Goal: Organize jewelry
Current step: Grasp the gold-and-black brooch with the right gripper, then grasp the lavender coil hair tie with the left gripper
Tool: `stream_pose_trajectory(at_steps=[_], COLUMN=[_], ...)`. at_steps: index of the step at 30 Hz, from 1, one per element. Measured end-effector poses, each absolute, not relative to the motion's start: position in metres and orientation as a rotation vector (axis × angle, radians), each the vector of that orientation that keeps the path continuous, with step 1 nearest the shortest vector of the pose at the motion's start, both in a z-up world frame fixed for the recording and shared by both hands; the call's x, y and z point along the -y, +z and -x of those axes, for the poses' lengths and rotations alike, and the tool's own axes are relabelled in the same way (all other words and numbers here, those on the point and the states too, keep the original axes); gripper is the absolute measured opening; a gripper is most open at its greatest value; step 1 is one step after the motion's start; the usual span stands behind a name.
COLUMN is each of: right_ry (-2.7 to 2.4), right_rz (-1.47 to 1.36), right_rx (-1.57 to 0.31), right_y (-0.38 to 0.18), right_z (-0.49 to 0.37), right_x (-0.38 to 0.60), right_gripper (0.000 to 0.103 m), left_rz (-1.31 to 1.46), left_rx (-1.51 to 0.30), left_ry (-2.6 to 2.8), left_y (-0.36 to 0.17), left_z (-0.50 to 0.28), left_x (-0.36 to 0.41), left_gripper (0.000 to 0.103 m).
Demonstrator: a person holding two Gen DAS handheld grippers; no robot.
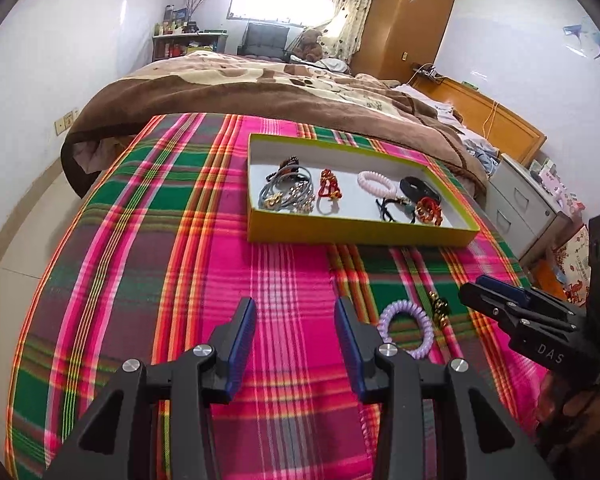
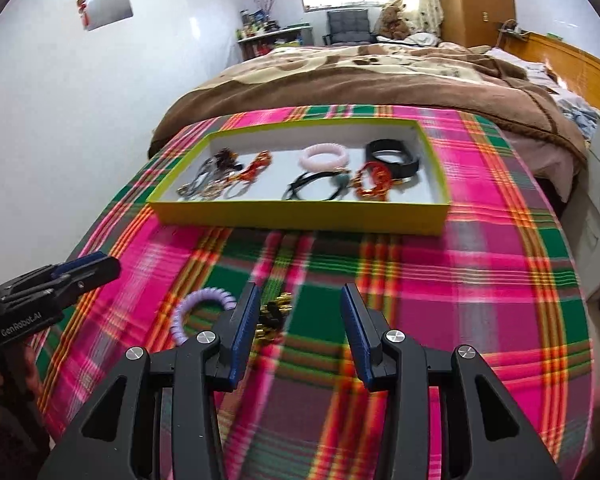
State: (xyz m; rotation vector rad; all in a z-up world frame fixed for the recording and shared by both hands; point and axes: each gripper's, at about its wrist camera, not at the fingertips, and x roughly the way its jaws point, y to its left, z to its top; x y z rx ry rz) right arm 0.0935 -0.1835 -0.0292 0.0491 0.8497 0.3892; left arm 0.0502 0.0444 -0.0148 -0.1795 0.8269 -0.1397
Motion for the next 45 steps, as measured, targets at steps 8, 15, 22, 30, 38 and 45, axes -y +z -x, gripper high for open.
stream_pose_trajectory(at_steps=[8,15,22,30,38,45], right_ry=[0.364,0.367,0.349,0.341,0.330,0.330], right_rz=[-0.007,0.028,0.049,0.016,-0.022,-0.058], right_rx=[-0.897,-0.916,-0.918,-0.904,-0.875,-0.861], right_y=[-0.043,-0.049,-0.050,-0.047,-0.039,-0.036], right_z=[-0.096,-0.098,-0.096,-0.094,-0.090,-0.088], right_x=[0.167,0.159,0.162,0.176,0.197,0.211], right_gripper=[0.043,0.039,0.018,0.017,0.017,0.017], left_rz=[0.184,0.192,0.206,0.186,0.095,-0.034], left_rx=[-0.828,-0.850,-0.870,-0.901,-0.920,-0.918], left_ry=[-0.141,-0.149,-0.201,-0.271,-0.270,-0.224], left_y=[-0.017,-0.024,-0.028,-0.034,-0.040,-0.042], left_z=[-0.044,-0.047,-0.051,-0.057,-0.064,-0.068], left_x=[-0.049,-0.049,-0.039,-0.011,0.020,0.037], left_gripper=[0.040,0.040,0.040,0.040,0.040,0.040])
